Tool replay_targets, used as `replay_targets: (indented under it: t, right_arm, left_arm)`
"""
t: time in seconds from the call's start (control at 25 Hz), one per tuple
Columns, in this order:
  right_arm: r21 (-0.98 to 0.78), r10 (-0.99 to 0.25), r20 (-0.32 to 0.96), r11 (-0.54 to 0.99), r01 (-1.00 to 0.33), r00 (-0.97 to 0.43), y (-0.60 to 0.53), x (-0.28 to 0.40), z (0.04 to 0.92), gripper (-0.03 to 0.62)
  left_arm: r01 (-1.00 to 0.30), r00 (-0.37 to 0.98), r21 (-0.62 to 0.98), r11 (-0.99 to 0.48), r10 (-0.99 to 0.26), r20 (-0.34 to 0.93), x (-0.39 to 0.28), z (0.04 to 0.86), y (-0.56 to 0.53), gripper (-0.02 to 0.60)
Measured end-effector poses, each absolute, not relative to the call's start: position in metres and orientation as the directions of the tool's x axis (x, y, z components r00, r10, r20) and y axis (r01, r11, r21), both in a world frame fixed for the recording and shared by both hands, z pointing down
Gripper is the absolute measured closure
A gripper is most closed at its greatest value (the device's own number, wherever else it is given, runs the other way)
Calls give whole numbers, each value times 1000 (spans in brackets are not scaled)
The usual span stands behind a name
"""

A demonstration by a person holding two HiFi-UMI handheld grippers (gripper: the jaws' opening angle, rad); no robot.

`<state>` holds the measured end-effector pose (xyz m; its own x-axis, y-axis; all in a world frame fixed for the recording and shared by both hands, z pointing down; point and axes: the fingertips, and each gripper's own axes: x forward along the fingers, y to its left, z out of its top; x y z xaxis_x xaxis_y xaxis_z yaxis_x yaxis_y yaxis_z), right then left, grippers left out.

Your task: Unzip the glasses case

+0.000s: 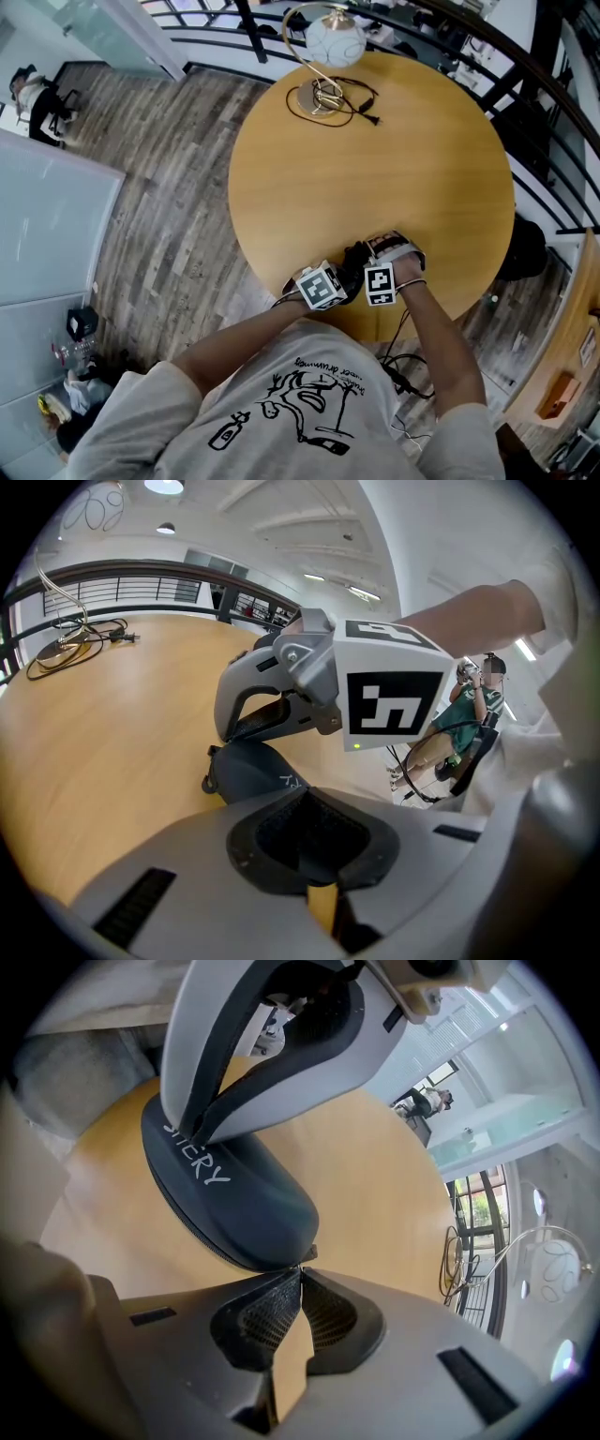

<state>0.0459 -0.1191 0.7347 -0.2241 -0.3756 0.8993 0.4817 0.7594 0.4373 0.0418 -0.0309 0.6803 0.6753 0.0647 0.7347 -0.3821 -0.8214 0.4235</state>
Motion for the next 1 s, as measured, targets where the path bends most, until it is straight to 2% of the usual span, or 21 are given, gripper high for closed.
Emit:
replay_targets:
  t: [0.12,0.32,0.44,0.52,0.64,0.76,1.0]
  right_arm:
    - [422,-365,906,813,401,-213,-120,49,736,569]
    - [330,-297,935,929,167,-196,-109,64,741,568]
    - [267,-264,941,964,-14,-212,-99,72,741,568]
    - [202,-248,935,960,-193,-253,-90,78,740,568]
    - [75,-252,909,884,-462,-333,-78,89,732,568]
    - [-72,-293,847,763,-642,-443,-70,93,710,568]
    - [-269,-435,704,568,-777,-562,-61,93,647,569]
  left_arm:
    - [-382,675,420,-823,62,736,42,681,-31,575]
    - [-413,683,449,-792,57,729,42,680,-32,575]
    - [-426,678,451,-785,54,733,40,680,-32,575]
    - [-431,673,446,-784,50,738,39,679,-32,575]
    - [-440,676,453,-776,46,735,37,679,-32,575]
    - [-444,681,458,-770,42,731,37,678,-34,575]
    - [-467,722,475,-746,-11,692,34,655,-39,574]
